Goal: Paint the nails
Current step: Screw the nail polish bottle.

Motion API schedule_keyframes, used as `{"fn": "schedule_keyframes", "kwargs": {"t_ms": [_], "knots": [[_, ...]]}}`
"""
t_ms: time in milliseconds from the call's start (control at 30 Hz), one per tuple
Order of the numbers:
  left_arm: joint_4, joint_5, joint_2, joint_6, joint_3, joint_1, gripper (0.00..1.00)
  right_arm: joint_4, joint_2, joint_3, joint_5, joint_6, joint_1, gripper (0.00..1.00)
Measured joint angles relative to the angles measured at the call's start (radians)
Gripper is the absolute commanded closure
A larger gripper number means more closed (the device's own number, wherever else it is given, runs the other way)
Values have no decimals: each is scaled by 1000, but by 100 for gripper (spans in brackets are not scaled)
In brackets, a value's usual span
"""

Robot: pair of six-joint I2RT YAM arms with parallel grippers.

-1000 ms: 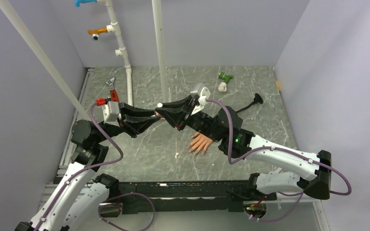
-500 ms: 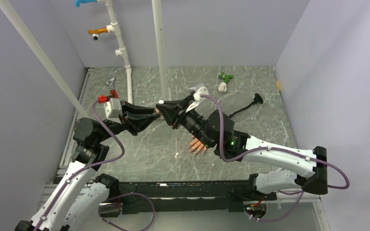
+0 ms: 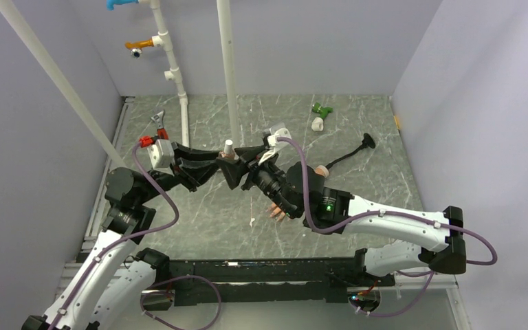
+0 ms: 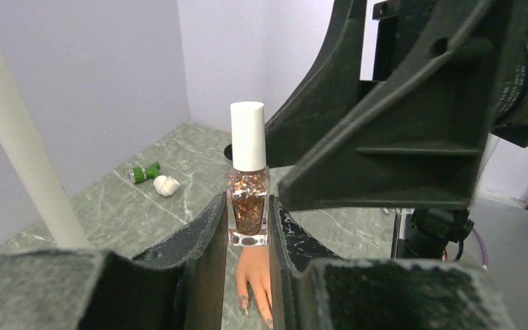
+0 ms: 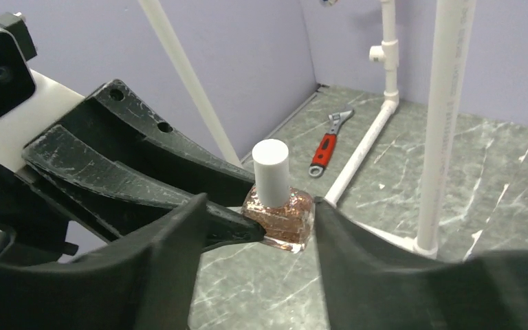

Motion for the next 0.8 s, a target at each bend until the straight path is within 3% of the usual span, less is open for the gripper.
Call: {"fn": "schedule_keyframes", "kwargs": {"t_ms": [200,467,667,800], "knots": [[2,-23,3,12,0,2,100,-56,-3,5,-16,-6,18,16],[13,-15,8,14,0,2,100,-53,-134,-83,-158,-120,-13,14],[67,66,26,-8,5,3,100,-32,-244,-151,-584,-132,-285,23],[105,121,43,-32,6,3,100,-7,-245,-156,-860,-128,-391,27]]}}
